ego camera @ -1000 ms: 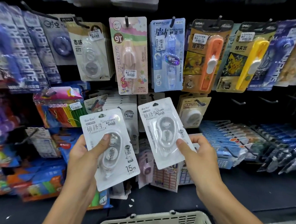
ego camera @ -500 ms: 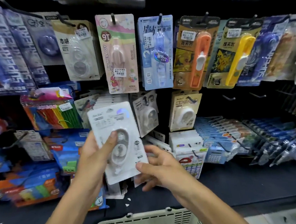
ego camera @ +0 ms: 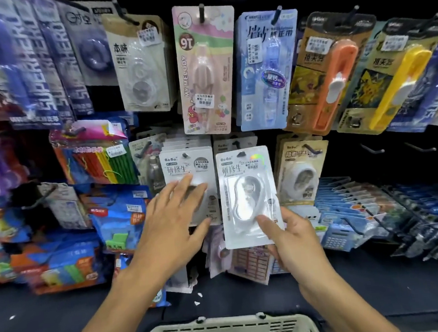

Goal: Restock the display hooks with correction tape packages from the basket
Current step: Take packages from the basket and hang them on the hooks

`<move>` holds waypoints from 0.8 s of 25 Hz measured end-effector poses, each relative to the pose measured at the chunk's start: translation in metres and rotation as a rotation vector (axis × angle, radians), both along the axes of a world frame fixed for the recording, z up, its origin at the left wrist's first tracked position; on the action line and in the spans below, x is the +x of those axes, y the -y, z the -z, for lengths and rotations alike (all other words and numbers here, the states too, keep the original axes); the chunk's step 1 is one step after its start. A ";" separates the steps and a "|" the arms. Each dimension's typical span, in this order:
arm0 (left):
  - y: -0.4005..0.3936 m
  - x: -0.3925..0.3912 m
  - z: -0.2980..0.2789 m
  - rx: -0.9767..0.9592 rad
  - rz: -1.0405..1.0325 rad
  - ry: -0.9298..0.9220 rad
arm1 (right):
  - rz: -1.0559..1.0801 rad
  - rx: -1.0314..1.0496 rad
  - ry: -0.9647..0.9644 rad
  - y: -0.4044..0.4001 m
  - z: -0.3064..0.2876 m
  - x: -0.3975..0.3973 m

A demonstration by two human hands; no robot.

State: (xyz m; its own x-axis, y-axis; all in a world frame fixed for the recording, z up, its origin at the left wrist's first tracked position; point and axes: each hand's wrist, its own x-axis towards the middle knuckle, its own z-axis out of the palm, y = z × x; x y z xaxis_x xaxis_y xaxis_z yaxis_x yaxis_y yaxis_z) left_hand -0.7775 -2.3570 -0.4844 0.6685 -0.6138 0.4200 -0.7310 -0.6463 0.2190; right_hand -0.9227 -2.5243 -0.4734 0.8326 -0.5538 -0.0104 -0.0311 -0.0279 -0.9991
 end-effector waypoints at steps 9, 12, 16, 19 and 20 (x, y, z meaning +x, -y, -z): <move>-0.012 -0.013 0.010 -0.013 0.010 -0.043 | -0.110 0.363 -0.126 0.003 0.045 0.002; -0.007 -0.037 0.043 -0.159 -0.077 -0.085 | -0.176 0.169 -0.428 -0.007 0.093 -0.008; -0.028 -0.071 0.141 0.036 -0.081 -0.480 | -0.226 -0.010 -0.784 -0.022 0.193 -0.043; -0.079 -0.112 0.223 0.353 -0.174 -0.844 | -0.430 -0.195 -1.076 -0.032 0.264 -0.079; -0.095 -0.125 0.247 0.467 -0.193 -0.934 | -0.565 -0.324 -1.149 -0.034 0.285 -0.087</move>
State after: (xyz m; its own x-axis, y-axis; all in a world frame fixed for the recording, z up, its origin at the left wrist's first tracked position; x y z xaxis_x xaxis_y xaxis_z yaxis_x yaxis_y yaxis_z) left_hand -0.9026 -2.2624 -0.7314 0.7078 -0.4307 -0.5600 -0.2771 -0.8984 0.3409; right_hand -1.0093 -2.4906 -0.7587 0.5542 -0.2461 -0.7952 -0.7562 -0.5483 -0.3572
